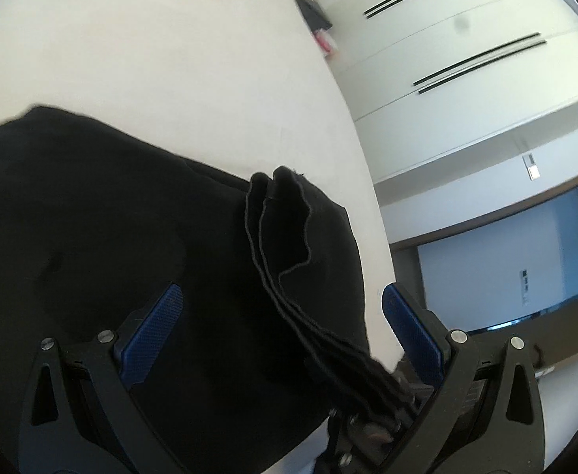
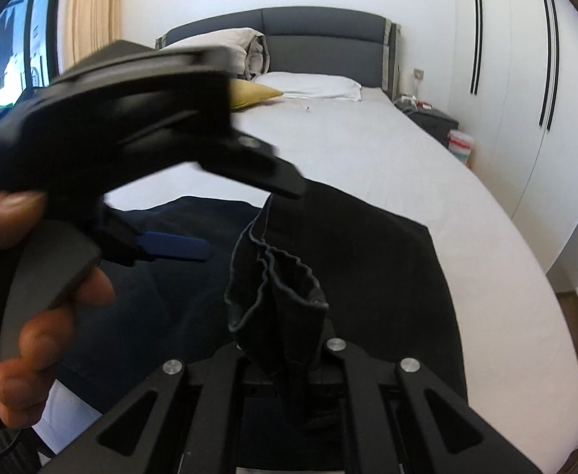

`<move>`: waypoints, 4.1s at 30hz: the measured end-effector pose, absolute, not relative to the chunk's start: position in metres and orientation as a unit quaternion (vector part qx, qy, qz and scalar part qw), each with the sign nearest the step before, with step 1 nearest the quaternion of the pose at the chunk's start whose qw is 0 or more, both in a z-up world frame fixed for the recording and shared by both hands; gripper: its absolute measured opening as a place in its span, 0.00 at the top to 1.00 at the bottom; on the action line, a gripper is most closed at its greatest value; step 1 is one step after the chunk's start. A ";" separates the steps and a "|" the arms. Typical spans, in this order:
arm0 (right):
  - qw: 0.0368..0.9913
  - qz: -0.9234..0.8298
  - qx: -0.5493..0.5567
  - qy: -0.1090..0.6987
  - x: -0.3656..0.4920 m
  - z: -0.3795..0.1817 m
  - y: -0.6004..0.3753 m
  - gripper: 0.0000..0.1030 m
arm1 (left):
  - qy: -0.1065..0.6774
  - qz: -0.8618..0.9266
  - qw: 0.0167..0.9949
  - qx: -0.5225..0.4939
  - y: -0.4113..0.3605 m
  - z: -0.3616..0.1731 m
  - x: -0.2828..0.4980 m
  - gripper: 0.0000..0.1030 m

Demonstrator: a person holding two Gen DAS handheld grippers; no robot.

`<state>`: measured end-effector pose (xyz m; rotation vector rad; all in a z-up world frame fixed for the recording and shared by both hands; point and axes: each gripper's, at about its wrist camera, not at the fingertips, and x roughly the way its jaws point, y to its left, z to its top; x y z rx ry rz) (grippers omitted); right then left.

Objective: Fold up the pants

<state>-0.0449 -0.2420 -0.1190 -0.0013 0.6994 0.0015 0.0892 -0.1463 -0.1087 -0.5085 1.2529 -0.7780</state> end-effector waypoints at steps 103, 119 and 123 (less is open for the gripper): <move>0.753 0.230 0.451 0.419 -0.014 -0.177 -0.304 0.04 | 0.474 -0.275 0.809 -0.212 0.000 -0.098 -0.068 0.87; 0.745 0.268 0.451 0.412 -0.023 -0.151 -0.271 0.11 | 0.347 -0.093 0.805 -0.472 0.227 -0.098 -0.154 0.13; 0.743 0.269 0.446 0.420 -0.025 -0.148 -0.268 0.11 | 0.346 -0.104 0.786 -0.502 0.233 -0.113 -0.138 0.13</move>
